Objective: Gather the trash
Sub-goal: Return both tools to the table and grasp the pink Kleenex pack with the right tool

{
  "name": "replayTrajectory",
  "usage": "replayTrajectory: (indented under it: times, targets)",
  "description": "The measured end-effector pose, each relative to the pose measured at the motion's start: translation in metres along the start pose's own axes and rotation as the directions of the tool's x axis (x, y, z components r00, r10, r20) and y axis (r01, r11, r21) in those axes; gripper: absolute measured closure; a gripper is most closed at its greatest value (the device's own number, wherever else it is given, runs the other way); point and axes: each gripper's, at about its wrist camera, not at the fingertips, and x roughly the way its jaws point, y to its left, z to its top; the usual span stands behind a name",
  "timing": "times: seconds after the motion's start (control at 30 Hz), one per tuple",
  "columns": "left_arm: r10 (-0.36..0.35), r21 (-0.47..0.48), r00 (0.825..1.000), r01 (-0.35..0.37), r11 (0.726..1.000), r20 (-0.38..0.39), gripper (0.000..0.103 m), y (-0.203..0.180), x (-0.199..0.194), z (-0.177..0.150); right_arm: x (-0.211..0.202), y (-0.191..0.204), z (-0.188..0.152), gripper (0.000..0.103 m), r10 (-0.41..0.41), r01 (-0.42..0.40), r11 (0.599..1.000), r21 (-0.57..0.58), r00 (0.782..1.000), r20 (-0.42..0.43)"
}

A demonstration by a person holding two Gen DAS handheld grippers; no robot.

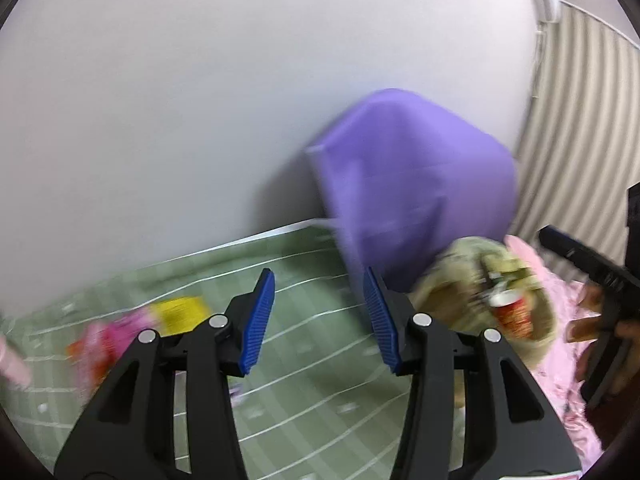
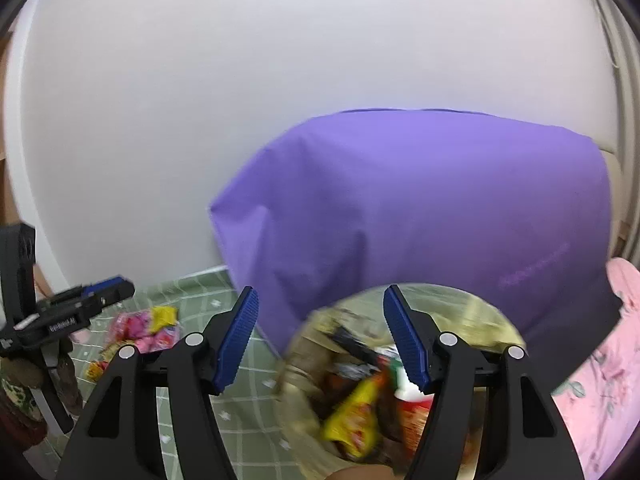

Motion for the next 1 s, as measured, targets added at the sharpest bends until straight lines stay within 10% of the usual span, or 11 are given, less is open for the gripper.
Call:
replayTrajectory:
  times: [0.27,0.47,0.83,1.0]
  targets:
    - [0.236,-0.139,0.970,-0.242,0.960,-0.061,0.059,0.135,-0.039,-0.059,0.037,0.050,-0.011,0.041,0.092,-0.099,0.993,-0.062,0.990,-0.105]
    - [0.265,-0.245,0.950,-0.300,0.922,-0.167,0.059,0.206,-0.045,-0.104,0.061,0.078,-0.033,0.042,0.133,-0.149,0.986,-0.073,0.973,-0.188]
    - [0.206,-0.294,0.954,-0.265,0.918,-0.216,0.059,0.205,-0.044,-0.125,0.119,0.166,-0.087,0.043,0.115,-0.172,0.971,-0.167,0.945,-0.305]
    - [0.210,-0.314,0.955,-0.270,0.910,-0.212,0.059,0.199,-0.053,-0.126,0.169,0.208,-0.109,0.044,0.185,-0.274,0.948,-0.161,0.888,-0.422]
